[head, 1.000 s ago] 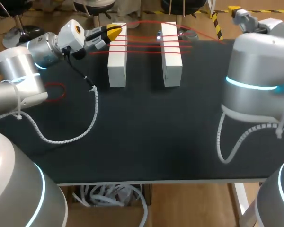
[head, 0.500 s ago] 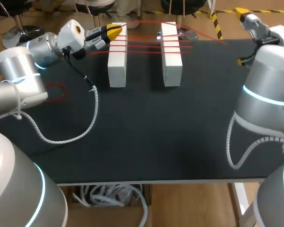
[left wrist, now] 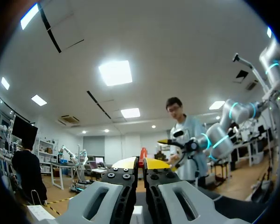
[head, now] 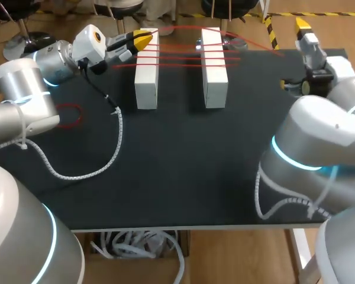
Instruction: Grab the tape and strap the tape.
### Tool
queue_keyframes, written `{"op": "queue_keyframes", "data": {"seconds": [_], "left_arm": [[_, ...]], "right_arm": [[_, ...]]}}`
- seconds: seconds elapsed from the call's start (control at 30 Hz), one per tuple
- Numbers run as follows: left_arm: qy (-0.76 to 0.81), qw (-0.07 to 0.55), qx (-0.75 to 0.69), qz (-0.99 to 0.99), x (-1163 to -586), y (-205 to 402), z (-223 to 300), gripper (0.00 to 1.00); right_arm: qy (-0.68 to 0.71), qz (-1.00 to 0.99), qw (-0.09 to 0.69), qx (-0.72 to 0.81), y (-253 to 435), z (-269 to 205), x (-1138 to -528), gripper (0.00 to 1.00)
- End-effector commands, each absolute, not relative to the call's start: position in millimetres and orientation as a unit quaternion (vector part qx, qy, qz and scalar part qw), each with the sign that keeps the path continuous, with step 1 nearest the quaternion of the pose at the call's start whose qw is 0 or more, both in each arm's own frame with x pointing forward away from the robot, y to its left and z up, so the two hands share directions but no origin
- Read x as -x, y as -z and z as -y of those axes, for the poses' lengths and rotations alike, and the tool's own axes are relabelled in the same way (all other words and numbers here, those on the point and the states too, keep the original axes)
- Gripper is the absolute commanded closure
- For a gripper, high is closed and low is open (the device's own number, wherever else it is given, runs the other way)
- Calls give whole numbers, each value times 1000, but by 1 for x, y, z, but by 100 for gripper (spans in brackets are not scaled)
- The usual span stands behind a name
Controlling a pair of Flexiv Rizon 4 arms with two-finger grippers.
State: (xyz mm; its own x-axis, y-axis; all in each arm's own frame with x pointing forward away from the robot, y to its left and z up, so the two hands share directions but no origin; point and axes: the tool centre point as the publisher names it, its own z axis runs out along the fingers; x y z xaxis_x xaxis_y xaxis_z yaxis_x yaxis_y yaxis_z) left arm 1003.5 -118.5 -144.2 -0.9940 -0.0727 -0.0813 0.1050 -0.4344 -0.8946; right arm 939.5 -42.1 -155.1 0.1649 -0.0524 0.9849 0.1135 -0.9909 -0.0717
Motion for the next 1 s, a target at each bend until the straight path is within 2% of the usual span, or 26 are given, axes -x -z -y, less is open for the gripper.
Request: {"op": "queue_keyframes", "data": {"seconds": [0.03, 0.73, 0.8, 0.83, 0.87, 1.0], "left_arm": [[847, 53, -15, -528, -1003, 145, 119, 100], [847, 53, -15, -528, -1003, 145, 119, 100], [847, 53, -15, -528, -1003, 145, 119, 100], [847, 53, -15, -528, -1003, 145, 119, 100], [847, 53, -15, -528, -1003, 145, 119, 100], [847, 53, -15, -528, -1003, 145, 119, 100]], "right_arm": [[639, -58, 7, 767, 160, 33, -951, 0], [614, -176, 6, 770, 170, 17, -985, 0], [613, -181, 9, 769, 173, 15, -990, 31], [615, -182, 11, 767, 174, 13, -993, 39], [616, -184, 15, 766, 175, 12, -994, 45], [629, -186, 19, 754, 174, 9, -998, 53]]}}
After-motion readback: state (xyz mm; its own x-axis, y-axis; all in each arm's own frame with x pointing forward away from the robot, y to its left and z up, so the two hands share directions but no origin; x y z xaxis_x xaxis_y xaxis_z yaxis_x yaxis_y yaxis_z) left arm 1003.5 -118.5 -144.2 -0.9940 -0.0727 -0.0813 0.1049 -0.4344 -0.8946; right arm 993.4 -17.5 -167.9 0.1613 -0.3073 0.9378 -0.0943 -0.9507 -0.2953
